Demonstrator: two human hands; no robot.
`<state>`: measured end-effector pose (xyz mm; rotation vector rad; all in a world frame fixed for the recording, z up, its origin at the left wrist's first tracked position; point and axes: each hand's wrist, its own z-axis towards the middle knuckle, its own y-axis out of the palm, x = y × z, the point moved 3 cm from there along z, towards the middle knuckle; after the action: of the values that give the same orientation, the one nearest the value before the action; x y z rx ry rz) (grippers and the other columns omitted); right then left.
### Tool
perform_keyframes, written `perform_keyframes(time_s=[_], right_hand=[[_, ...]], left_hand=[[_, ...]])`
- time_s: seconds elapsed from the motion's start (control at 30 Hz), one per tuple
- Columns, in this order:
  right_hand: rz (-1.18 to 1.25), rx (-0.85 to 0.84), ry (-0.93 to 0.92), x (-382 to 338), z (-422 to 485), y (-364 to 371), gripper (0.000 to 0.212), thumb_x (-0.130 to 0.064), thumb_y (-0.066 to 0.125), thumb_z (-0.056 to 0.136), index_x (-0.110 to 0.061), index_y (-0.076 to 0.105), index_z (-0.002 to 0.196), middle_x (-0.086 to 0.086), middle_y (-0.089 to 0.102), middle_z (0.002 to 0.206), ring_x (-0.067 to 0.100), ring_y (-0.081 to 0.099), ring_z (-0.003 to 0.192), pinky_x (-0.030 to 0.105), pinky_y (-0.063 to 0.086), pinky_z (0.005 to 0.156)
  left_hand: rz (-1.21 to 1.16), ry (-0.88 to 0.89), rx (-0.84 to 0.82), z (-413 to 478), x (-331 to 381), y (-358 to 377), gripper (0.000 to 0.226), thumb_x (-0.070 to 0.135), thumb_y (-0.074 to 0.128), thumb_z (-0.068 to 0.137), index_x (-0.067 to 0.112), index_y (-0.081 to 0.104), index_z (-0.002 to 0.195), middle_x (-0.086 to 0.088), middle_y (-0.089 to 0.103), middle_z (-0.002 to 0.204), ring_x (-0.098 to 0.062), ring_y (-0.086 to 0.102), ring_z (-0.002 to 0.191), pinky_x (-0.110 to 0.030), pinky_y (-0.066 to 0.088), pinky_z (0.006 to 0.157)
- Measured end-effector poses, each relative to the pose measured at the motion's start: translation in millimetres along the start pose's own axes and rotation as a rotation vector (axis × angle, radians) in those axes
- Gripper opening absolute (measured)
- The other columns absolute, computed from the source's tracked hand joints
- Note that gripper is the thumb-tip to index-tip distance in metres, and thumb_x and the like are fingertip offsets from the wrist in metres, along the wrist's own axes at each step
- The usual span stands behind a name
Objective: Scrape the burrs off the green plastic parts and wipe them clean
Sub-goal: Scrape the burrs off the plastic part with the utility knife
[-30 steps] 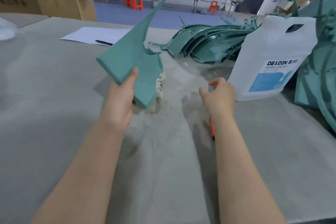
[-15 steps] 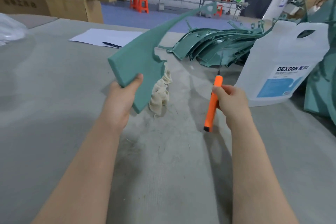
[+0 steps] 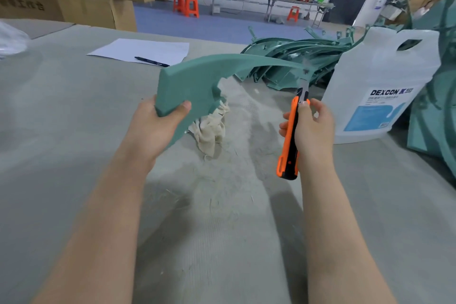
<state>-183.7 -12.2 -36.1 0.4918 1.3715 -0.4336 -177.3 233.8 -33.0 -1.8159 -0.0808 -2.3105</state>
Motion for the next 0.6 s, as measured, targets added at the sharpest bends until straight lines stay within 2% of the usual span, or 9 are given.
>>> perform_keyframes(time_s=[0.03, 0.1, 0.2, 0.27, 0.33, 0.43, 0.47, 0.57, 0.6], right_hand=[[-0.02, 0.002, 0.014, 1.2, 0.2, 0.1, 0.041, -0.024, 0.042, 0.102, -0.016, 0.036, 0.142, 0.005, 0.065, 0.087, 0.003, 0.059, 0.047, 0.017, 0.051, 0.05], [-0.044, -0.003, 0.044, 3.3, 0.4, 1.0, 0.047, -0.023, 0.041, 0.103, -0.018, 0.027, 0.148, 0.005, 0.064, 0.088, 0.006, 0.059, 0.049, 0.018, 0.051, 0.049], [-0.121, -0.141, 0.169, 7.6, -1.3, 4.7, 0.041, -0.019, 0.039, 0.104, -0.018, 0.033, 0.145, 0.008, 0.061, 0.086, 0.014, 0.057, 0.053, 0.022, 0.052, 0.048], [-0.141, -0.254, 0.253, 11.7, -5.6, 10.7, 0.038, -0.017, 0.04, 0.103, -0.018, 0.037, 0.141, 0.01, 0.061, 0.085, 0.014, 0.055, 0.051, 0.021, 0.051, 0.044], [-0.095, -0.219, 0.212, 10.6, -7.2, 14.6, 0.036, -0.017, 0.039, 0.104, -0.018, 0.039, 0.139, 0.009, 0.061, 0.084, 0.013, 0.054, 0.049, 0.02, 0.051, 0.044], [-0.007, -0.041, 0.048, 5.6, -0.4, 8.5, 0.031, -0.021, 0.038, 0.104, -0.019, 0.043, 0.135, 0.006, 0.062, 0.087, 0.007, 0.056, 0.046, 0.02, 0.052, 0.048], [0.022, -0.023, 0.041, 6.1, 2.2, 6.0, 0.031, -0.02, 0.039, 0.104, -0.02, 0.044, 0.134, 0.006, 0.063, 0.086, 0.006, 0.056, 0.046, 0.02, 0.051, 0.048], [0.08, -0.076, 0.174, 16.1, 6.4, 3.0, 0.034, -0.016, 0.039, 0.104, -0.016, 0.043, 0.138, 0.009, 0.063, 0.084, 0.011, 0.056, 0.049, 0.021, 0.05, 0.047], [0.077, -0.097, 0.225, 19.7, 6.3, 3.4, 0.036, -0.015, 0.04, 0.103, -0.014, 0.044, 0.139, 0.01, 0.063, 0.084, 0.013, 0.055, 0.05, 0.022, 0.049, 0.046]], left_hand=[[0.015, 0.016, 0.007, -0.2, 0.9, -0.8, 0.02, 0.019, 0.062, 0.092, 0.032, 0.064, 0.078, 0.017, 0.066, 0.078, -0.01, 0.062, 0.077, -0.026, 0.051, 0.076], [0.08, 0.062, -0.001, -1.6, 3.3, -1.8, 0.018, 0.018, 0.061, 0.092, 0.03, 0.063, 0.08, 0.016, 0.065, 0.077, -0.004, 0.059, 0.07, -0.016, 0.047, 0.066], [0.223, 0.154, 0.053, -1.5, 6.8, -3.3, 0.014, 0.018, 0.058, 0.094, 0.027, 0.06, 0.084, 0.012, 0.06, 0.072, -0.004, 0.053, 0.063, -0.015, 0.039, 0.057], [0.262, 0.193, 0.145, -0.9, 7.4, -6.0, 0.02, 0.018, 0.056, 0.094, 0.029, 0.055, 0.078, 0.012, 0.055, 0.067, -0.002, 0.048, 0.06, -0.012, 0.035, 0.052], [0.292, 0.215, 0.18, -0.6, 7.0, -7.9, 0.017, 0.016, 0.055, 0.094, 0.025, 0.055, 0.079, 0.01, 0.053, 0.066, -0.008, 0.047, 0.06, -0.014, 0.034, 0.053], [0.405, 0.215, 0.095, 0.2, 4.0, -5.3, 0.01, 0.015, 0.054, 0.094, 0.019, 0.063, 0.092, 0.002, 0.057, 0.07, -0.021, 0.049, 0.069, -0.028, 0.035, 0.059], [0.441, 0.206, 0.05, 0.0, 2.8, -3.2, 0.011, 0.015, 0.055, 0.094, 0.022, 0.063, 0.095, 0.005, 0.057, 0.069, -0.021, 0.05, 0.071, -0.027, 0.037, 0.059], [0.519, 0.176, -0.056, -0.1, -2.5, 2.0, 0.015, 0.015, 0.056, 0.094, 0.026, 0.065, 0.098, 0.013, 0.055, 0.07, -0.019, 0.05, 0.072, -0.006, 0.034, 0.056], [0.528, 0.159, -0.075, 0.4, -4.1, 2.0, 0.014, 0.015, 0.056, 0.094, 0.024, 0.066, 0.098, 0.013, 0.055, 0.071, -0.019, 0.051, 0.072, -0.006, 0.033, 0.056]])
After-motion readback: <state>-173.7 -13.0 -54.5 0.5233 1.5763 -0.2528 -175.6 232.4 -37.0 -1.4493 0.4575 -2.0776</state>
